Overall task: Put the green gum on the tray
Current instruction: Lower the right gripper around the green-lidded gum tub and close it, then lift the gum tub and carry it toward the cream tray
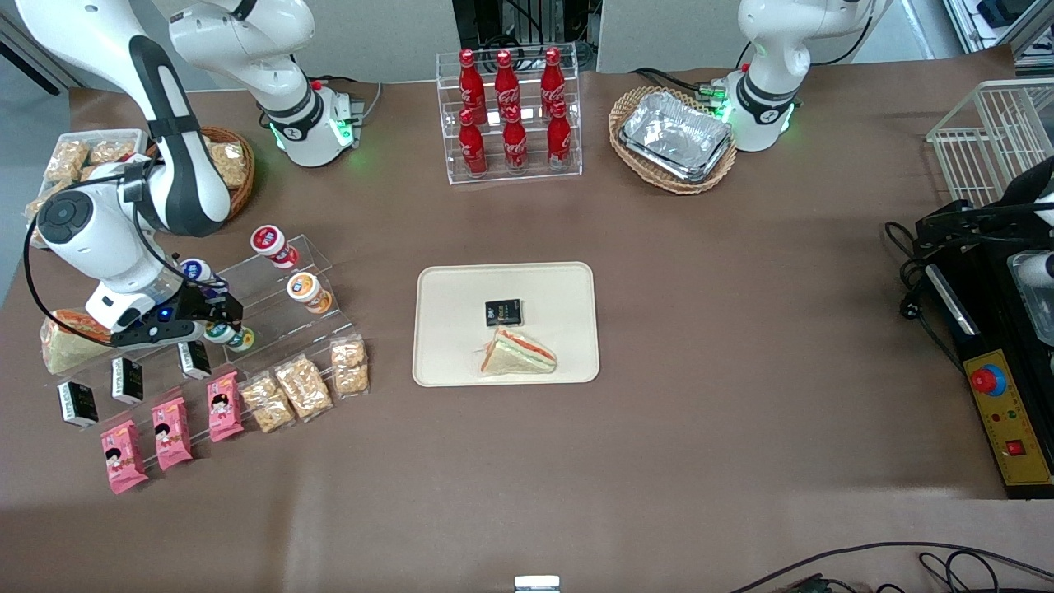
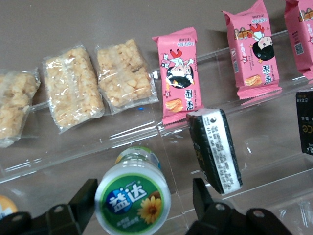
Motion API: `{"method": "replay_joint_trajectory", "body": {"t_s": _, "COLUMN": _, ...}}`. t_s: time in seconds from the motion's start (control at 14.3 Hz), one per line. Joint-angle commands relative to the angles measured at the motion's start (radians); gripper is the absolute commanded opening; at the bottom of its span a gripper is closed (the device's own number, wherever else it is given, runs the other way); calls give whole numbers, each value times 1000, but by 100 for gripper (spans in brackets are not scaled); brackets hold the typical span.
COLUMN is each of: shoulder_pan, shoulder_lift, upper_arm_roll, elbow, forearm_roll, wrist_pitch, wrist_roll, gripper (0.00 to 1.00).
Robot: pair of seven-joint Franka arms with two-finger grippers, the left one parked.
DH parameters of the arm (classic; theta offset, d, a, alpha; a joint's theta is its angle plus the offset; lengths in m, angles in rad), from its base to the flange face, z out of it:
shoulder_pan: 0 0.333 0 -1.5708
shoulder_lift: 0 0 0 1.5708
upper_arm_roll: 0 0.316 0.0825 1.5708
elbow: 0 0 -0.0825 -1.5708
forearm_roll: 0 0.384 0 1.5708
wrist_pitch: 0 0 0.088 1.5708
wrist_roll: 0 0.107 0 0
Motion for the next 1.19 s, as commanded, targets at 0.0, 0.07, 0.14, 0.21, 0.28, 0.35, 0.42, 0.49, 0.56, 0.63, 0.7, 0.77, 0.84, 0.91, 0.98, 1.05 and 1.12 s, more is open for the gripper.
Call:
{"method": "replay_joint_trajectory", "body": {"t_s": 0.0, "shoulder_pan": 1, "shoulder_lift": 5, "upper_arm_roll": 3, "elbow": -4, "forearm_roll": -14, "wrist_pitch": 26, "wrist_roll": 1, "gripper": 78}}
{"method": "replay_joint_trajectory", "body": {"t_s": 0.07, "shoulder_pan": 1, "shoulder_lift": 5, "upper_arm_roll": 3, "elbow": -4, "forearm_roll": -13, "wrist_pitch": 26, "wrist_roll": 1, "gripper": 74}}
{"method": "replay_joint_trajectory", "body": {"t_s": 0.14, "shoulder_pan": 1, "shoulder_lift": 4, "upper_arm_roll": 3, "elbow": -4, "forearm_roll": -13, "wrist_pitch": 26, "wrist_roll": 1, "gripper": 70}}
{"method": "replay_joint_trajectory", "body": {"t_s": 0.21, "shoulder_pan": 1, "shoulder_lift": 1, "upper_arm_roll": 3, "elbow": -4, "forearm_roll": -13, "wrist_pitch": 23, "wrist_roll": 1, "gripper": 63}}
{"method": "replay_joint_trajectory", "body": {"t_s": 0.28, "shoulder_pan": 1, "shoulder_lift": -2, "upper_arm_roll": 3, "elbow": -2, "forearm_roll": -13, "wrist_pitch": 18, "wrist_roll": -1, "gripper": 61}}
{"method": "replay_joint_trajectory", "body": {"t_s": 0.35, "shoulder_pan": 1, "shoulder_lift": -11, "upper_arm_roll": 3, "elbow": -2, "forearm_roll": -13, "wrist_pitch": 17, "wrist_roll": -2, "gripper": 57}}
{"method": "replay_joint_trajectory", "body": {"t_s": 0.42, "shoulder_pan": 1, "shoulder_lift": -22, "upper_arm_roll": 3, "elbow": 0, "forearm_roll": -13, "wrist_pitch": 9, "wrist_roll": -4, "gripper": 53}}
{"method": "replay_joint_trajectory", "body": {"t_s": 0.49, "shoulder_pan": 1, "shoulder_lift": -39, "upper_arm_roll": 3, "elbow": 1, "forearm_roll": -13, "wrist_pitch": -9, "wrist_roll": -5, "gripper": 52}}
{"method": "replay_joint_trajectory", "body": {"t_s": 0.56, "shoulder_pan": 3, "shoulder_lift": -60, "upper_arm_roll": 5, "elbow": 9, "forearm_roll": -13, "wrist_pitch": -44, "wrist_roll": -4, "gripper": 52}}
{"method": "replay_joint_trajectory", "body": {"t_s": 0.63, "shoulder_pan": 4, "shoulder_lift": -85, "upper_arm_roll": 8, "elbow": 18, "forearm_roll": -13, "wrist_pitch": -84, "wrist_roll": -2, "gripper": 52}}
{"method": "replay_joint_trajectory", "body": {"t_s": 0.7, "shoulder_pan": 7, "shoulder_lift": -114, "upper_arm_roll": 11, "elbow": 26, "forearm_roll": -10, "wrist_pitch": -127, "wrist_roll": 5, "gripper": 52}}
{"method": "replay_joint_trajectory", "body": {"t_s": 0.77, "shoulder_pan": 10, "shoulder_lift": -137, "upper_arm_roll": 20, "elbow": 47, "forearm_roll": -7, "wrist_pitch": -178, "wrist_roll": 10, "gripper": 52}}
{"method": "replay_joint_trajectory", "body": {"t_s": 0.84, "shoulder_pan": 13, "shoulder_lift": -157, "upper_arm_roll": 32, "elbow": 82, "forearm_roll": -4, "wrist_pitch": -251, "wrist_roll": 15, "gripper": 52}}
{"method": "replay_joint_trajectory", "body": {"t_s": 0.91, "shoulder_pan": 15, "shoulder_lift": -171, "upper_arm_roll": 34, "elbow": 134, "forearm_roll": -4, "wrist_pitch": -340, "wrist_roll": 25, "gripper": 52}}
{"method": "replay_joint_trajectory", "body": {"t_s": 0.98, "shoulder_pan": 15, "shoulder_lift": -179, "upper_arm_roll": 34, "elbow": 195, "forearm_roll": -4, "wrist_pitch": -443, "wrist_roll": 41, "gripper": 52}}
{"method": "replay_joint_trajectory", "body": {"t_s": 1.05, "shoulder_pan": 21, "shoulder_lift": -179, "upper_arm_roll": 35, "elbow": 269, "forearm_roll": -4, "wrist_pitch": -542, "wrist_roll": 47, "gripper": 52}}
{"method": "replay_joint_trajectory", "body": {"t_s": 1.12, "shoulder_pan": 41, "shoulder_lift": -177, "upper_arm_roll": 32, "elbow": 333, "forearm_roll": -4, "wrist_pitch": -634, "wrist_roll": 51, "gripper": 52}}
